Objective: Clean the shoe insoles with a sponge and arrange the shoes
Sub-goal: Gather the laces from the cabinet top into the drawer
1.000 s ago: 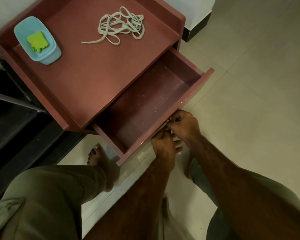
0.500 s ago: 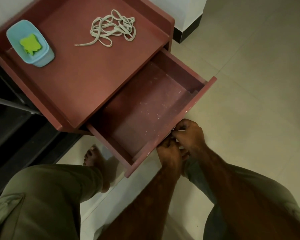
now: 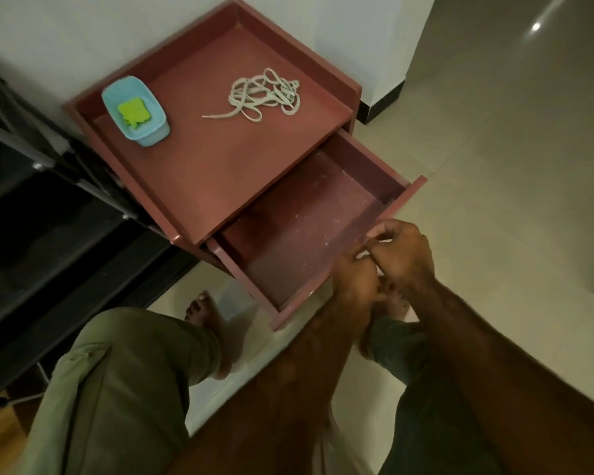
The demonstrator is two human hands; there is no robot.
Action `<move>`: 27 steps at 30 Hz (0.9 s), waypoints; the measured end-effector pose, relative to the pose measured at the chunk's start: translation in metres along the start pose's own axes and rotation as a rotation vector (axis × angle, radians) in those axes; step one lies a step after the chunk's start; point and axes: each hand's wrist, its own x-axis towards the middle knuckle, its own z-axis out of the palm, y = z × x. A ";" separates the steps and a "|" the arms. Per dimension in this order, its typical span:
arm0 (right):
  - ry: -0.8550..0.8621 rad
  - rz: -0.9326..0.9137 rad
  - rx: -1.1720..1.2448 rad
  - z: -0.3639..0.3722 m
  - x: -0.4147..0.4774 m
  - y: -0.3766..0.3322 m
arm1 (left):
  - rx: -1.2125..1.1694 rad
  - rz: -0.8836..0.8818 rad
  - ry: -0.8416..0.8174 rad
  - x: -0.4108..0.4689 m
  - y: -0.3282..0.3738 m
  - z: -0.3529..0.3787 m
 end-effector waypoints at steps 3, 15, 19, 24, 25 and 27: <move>-0.004 -0.100 0.025 -0.005 -0.006 -0.031 | 0.394 0.120 -0.026 -0.046 0.043 0.004; -0.125 -0.424 -0.006 0.079 0.057 -0.156 | 1.021 0.750 0.386 0.024 0.251 -0.091; -0.148 -0.498 -0.007 0.106 0.089 -0.175 | 1.474 0.962 0.494 0.065 0.300 -0.104; -0.157 -0.537 0.041 0.124 0.106 -0.174 | 1.796 0.922 0.559 0.109 0.319 -0.119; -0.157 -0.540 0.053 0.126 0.106 -0.173 | 1.834 0.934 0.580 0.113 0.321 -0.121; -0.156 -0.536 0.076 0.128 0.103 -0.169 | 1.890 0.980 0.637 0.118 0.328 -0.121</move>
